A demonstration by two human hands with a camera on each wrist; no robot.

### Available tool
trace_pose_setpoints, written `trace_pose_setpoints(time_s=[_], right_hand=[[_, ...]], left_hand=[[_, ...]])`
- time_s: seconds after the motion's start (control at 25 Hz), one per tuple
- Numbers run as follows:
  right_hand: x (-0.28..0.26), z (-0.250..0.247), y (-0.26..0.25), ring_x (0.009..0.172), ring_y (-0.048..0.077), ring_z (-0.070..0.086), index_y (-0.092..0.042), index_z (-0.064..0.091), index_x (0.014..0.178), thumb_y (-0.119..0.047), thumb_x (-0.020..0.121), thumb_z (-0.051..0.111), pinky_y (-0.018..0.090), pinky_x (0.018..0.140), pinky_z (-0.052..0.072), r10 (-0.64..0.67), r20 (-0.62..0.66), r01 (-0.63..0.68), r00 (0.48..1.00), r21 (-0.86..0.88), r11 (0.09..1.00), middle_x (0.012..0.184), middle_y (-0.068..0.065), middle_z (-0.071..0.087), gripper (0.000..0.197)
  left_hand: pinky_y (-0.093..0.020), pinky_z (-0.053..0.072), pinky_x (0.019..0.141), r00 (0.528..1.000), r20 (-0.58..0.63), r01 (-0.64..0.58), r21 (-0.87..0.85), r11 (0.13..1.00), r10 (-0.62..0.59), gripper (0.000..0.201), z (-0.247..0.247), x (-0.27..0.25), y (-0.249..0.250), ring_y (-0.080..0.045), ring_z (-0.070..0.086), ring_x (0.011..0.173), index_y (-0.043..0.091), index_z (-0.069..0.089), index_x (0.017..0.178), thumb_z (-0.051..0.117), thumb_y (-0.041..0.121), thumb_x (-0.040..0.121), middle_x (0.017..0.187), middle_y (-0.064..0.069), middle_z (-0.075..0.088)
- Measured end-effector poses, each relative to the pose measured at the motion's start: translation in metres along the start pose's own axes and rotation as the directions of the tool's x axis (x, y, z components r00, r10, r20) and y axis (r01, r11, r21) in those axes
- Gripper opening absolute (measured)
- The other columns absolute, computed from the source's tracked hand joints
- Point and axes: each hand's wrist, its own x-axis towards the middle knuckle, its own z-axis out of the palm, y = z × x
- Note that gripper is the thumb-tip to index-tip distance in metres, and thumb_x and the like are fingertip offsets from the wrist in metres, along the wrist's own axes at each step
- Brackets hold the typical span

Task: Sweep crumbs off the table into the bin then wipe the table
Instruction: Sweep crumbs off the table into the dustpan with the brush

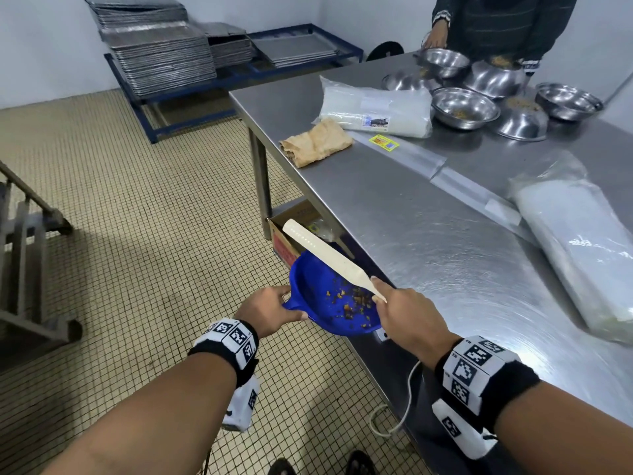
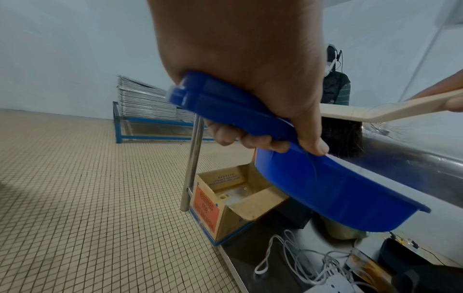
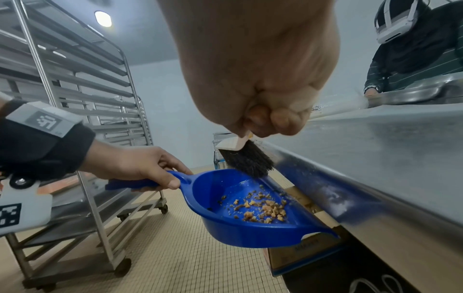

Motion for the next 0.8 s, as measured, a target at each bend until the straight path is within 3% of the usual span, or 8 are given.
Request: trace_pose_setpoints(time_s=[0.2, 0.4, 0.6, 0.68, 0.8], right_hand=[[0.018, -0.019, -0.018, 0.089, 0.025, 0.06, -0.028, 0.037, 0.146, -0.033, 0.101, 0.036, 0.03, 0.069, 0.037, 0.007, -0.098, -0.004, 0.995, 0.03, 1.0, 0.1, 0.008, 0.067, 0.045], [0.031, -0.052, -0.042, 0.101, 0.034, 0.061, -0.029, 0.041, 0.143, -0.03, 0.1, 0.038, 0.036, 0.08, 0.046, 0.006, -0.193, 0.008, 0.981, 0.07, 0.998, 0.109, 0.015, 0.067, 0.043], [0.031, -0.084, -0.055, 0.106, 0.035, 0.059, -0.034, 0.047, 0.138, -0.032, 0.098, 0.04, 0.038, 0.084, 0.046, 0.103, -0.286, -0.038, 0.953, 0.226, 0.973, 0.116, 0.013, 0.067, 0.041], [0.027, -0.096, -0.053, 0.107, 0.035, 0.059, -0.036, 0.049, 0.136, -0.033, 0.098, 0.04, 0.038, 0.083, 0.046, 0.138, -0.314, -0.046, 0.939, 0.284, 0.958, 0.116, 0.012, 0.067, 0.039], [0.016, -0.117, -0.035, 0.111, 0.035, 0.057, -0.036, 0.049, 0.136, -0.033, 0.099, 0.041, 0.038, 0.084, 0.045, 0.22, -0.369, -0.098, 0.903, 0.323, 0.941, 0.12, 0.009, 0.066, 0.038]], left_hand=[[-0.032, 0.052, 0.085, 0.997, -0.062, 0.052, 0.004, 0.999, -0.051, 0.078, -0.04, -0.005, -0.014, -0.016, 0.065, 0.092, 0.025, 0.05, 0.139, 0.074, 0.058, 0.073, 0.1, 0.002, 0.069], [-0.033, 0.051, 0.089, 0.988, -0.149, 0.048, 0.011, 0.999, -0.045, 0.079, -0.092, -0.016, -0.006, -0.019, 0.065, 0.098, 0.021, 0.052, 0.137, 0.076, 0.058, 0.072, 0.101, 0.001, 0.068], [-0.036, 0.052, 0.089, 0.969, -0.247, -0.024, -0.036, 0.999, 0.014, 0.076, -0.137, -0.026, 0.016, -0.017, 0.067, 0.09, 0.019, 0.055, 0.135, 0.077, 0.055, 0.072, 0.093, 0.001, 0.071], [-0.036, 0.053, 0.085, 0.961, -0.274, -0.062, -0.066, 0.996, 0.041, 0.07, -0.148, -0.026, 0.028, -0.018, 0.068, 0.085, 0.018, 0.058, 0.131, 0.079, 0.051, 0.073, 0.089, -0.002, 0.072], [-0.028, 0.051, 0.065, 0.957, -0.278, -0.127, -0.162, 0.979, 0.079, 0.064, -0.156, -0.021, 0.058, -0.006, 0.064, 0.06, 0.016, 0.06, 0.126, 0.081, 0.044, 0.073, 0.072, 0.003, 0.07]])
